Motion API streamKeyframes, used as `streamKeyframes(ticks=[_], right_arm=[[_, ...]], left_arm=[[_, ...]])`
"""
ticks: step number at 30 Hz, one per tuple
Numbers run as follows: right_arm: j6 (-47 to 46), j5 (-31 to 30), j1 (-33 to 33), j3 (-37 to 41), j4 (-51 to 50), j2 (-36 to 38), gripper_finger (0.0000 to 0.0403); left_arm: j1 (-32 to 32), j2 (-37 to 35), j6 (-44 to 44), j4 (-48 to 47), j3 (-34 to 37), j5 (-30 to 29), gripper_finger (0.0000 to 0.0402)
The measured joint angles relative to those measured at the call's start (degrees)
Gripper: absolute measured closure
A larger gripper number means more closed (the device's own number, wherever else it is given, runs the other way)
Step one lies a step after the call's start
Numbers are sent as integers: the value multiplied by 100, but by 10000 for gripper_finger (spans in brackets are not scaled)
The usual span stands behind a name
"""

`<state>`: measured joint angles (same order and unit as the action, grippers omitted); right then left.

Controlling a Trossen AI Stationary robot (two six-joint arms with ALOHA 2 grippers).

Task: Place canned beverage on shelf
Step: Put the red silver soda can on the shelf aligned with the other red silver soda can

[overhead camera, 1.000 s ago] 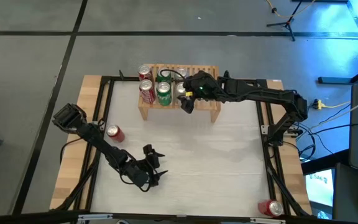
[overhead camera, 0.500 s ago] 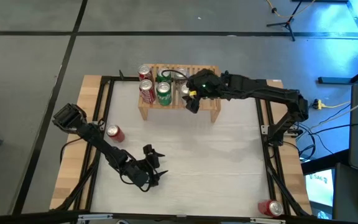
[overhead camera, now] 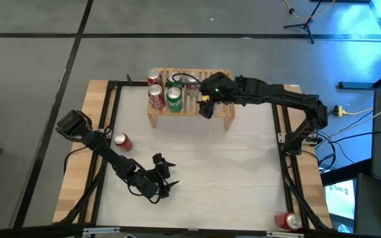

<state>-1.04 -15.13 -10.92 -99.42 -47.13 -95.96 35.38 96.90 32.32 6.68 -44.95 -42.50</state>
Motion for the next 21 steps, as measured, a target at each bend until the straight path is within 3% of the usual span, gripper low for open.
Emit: streamKeyframes(ticks=[5, 12, 17, 21], right_arm=[[109, -81, 13, -368, -334, 69, 86], [-169, -77, 137, -1299, -1663, 179, 86], [-497, -253, 449, -1036, -2515, 388, 86], [-766, -820, 709, -433, -2768, 569, 86]], left_arm=[[2, 0, -13, 0, 0, -6, 65], [0, 0, -162, 35, 0, -22, 65], [0, 0, -160, 42, 0, -4, 65], [0, 0, -155, 93, 2, 0, 65]])
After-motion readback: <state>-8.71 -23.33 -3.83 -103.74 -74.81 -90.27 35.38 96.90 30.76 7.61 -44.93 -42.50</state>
